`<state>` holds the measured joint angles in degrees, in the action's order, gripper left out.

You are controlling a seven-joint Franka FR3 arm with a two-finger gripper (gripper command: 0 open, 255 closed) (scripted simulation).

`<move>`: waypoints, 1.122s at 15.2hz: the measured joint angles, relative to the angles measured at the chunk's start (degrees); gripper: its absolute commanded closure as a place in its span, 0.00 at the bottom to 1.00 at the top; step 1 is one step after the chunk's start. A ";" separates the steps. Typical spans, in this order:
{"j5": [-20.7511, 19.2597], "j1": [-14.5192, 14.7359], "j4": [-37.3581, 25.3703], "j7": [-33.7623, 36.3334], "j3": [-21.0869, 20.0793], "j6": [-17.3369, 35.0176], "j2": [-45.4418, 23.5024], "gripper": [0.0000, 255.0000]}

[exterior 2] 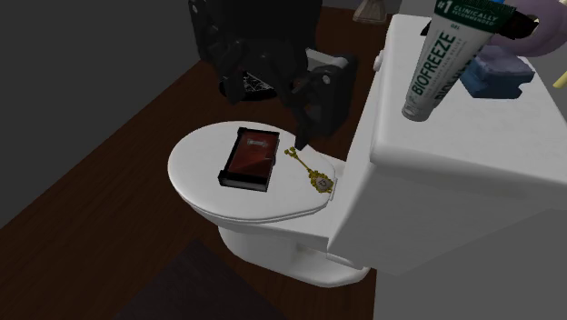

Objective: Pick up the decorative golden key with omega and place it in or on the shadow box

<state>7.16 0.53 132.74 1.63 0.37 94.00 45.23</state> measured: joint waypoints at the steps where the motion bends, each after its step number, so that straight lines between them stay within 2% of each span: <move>1: 0.00 0.00 0.00 0.00 0.00 0.00 0.00 0.00; 8: -1.08 2.08 4.54 -8.79 1.83 11.02 -7.37 0.00; 17: -1.32 5.34 4.99 -21.81 4.14 26.43 -23.44 0.00</move>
<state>5.84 5.87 137.74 -20.18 4.51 120.43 21.79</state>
